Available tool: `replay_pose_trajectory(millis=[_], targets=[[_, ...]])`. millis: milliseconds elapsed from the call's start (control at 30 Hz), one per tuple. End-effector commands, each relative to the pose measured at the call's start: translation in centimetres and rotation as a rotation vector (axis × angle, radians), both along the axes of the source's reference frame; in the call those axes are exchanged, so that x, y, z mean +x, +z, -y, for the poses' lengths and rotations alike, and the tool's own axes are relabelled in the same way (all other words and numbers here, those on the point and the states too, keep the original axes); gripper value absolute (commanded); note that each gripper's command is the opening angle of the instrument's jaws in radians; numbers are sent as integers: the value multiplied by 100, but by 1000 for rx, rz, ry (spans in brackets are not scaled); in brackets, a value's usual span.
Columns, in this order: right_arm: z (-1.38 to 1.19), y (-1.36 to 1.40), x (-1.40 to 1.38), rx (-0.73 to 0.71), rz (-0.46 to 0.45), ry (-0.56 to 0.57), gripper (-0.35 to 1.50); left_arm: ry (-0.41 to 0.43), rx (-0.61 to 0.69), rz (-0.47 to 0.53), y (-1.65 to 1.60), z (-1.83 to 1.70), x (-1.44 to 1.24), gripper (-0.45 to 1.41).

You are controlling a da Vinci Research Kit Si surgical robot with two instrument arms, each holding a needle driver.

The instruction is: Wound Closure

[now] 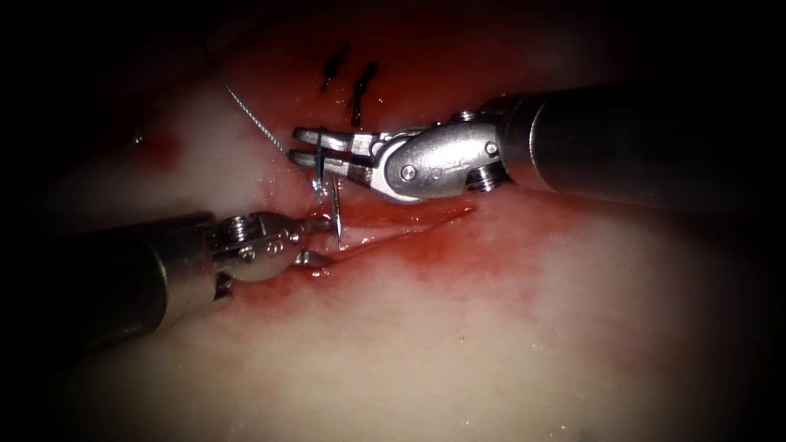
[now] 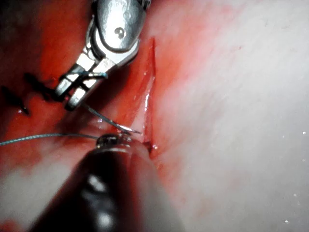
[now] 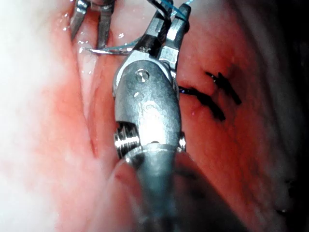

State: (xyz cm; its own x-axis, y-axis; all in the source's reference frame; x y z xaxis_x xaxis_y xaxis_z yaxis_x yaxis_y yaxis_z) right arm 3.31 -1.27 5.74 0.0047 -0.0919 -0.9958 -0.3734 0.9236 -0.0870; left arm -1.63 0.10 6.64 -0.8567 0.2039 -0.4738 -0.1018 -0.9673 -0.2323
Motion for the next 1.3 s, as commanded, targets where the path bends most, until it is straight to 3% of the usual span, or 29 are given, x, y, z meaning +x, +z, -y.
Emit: replay_pose_trajectory(millis=[33,500,667,967,1133,1300], targets=[[4,10,6,-9,-3,-1,-35,-5,-2,10,4,-2,-5,61],[15,16,9,-5,-2,-14,-35,-43,-3,34,-7,0,-4,56],[16,17,7,-4,-1,-16,-35,-73,-2,68,-26,8,1,58],[14,18,7,55,7,7,-35,-146,-24,100,-63,58,-10,26],[18,19,9,107,7,30,-35,-142,-22,129,-67,79,-26,22],[24,15,13,115,5,39,-35,-148,-33,134,-66,78,-32,21]])
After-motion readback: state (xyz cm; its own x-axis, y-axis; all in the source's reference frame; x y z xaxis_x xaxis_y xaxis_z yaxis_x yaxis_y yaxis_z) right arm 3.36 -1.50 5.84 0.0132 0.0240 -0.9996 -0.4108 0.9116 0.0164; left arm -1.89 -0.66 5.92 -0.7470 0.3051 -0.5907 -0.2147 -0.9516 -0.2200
